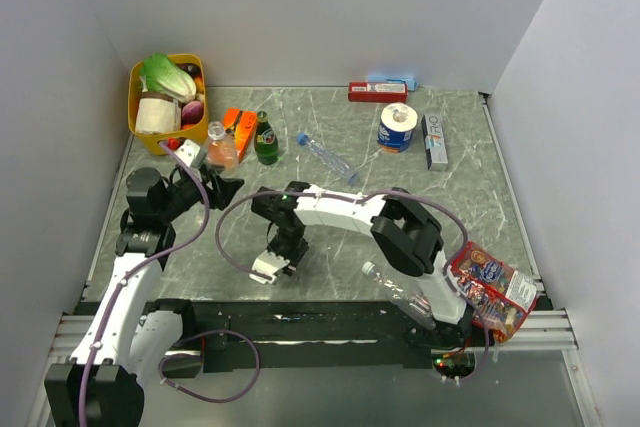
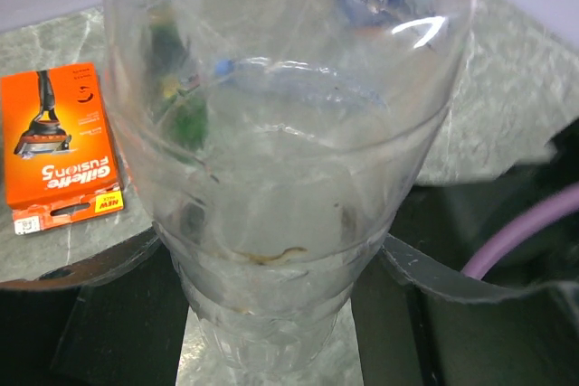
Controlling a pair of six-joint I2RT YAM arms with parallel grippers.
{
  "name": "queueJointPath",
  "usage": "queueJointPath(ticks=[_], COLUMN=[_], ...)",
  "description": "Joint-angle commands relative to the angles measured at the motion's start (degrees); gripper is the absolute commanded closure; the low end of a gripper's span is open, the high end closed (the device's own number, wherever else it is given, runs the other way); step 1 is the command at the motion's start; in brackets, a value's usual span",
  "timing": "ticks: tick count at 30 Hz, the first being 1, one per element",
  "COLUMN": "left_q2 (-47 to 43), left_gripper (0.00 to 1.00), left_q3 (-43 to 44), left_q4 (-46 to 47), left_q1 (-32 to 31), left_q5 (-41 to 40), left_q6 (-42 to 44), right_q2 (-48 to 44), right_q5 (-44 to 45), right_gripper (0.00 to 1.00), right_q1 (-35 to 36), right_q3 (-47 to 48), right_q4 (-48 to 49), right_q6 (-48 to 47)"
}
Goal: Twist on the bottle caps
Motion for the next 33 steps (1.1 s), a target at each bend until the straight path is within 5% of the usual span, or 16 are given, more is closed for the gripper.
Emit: queueJointPath(ticks=[1, 10, 20, 33], left_q2=[2.49, 14.70, 25.52, 18.85], left_gripper=[0.99, 0.99, 0.99, 0.99], left_q3=[2.05, 9.34, 11.39, 7.24], left_q4=[-0.18, -8.69, -20.66, -16.01], left_q1=[0.29, -0.67, -20.69, -27.22], left_q5=[5.65, 15.14, 13.22, 11.55], left_q6=[6.76, 25.04, 52.46, 46.86], right_q2=[-7.84, -28.66, -34.75, -39.40], right_q5=[-2.37, -2.11, -0.96, -1.58], right_gripper=[0.69, 0.73, 0.75, 0.74], right_q1=[-3.22, -13.76, -19.40, -7.45], right_q3=[1.09, -0.13, 22.43, 12.00], right_q4=[0.81, -9.04, -19.49, -17.22], right_q6=[7.01, 19.14, 27.32, 27.34])
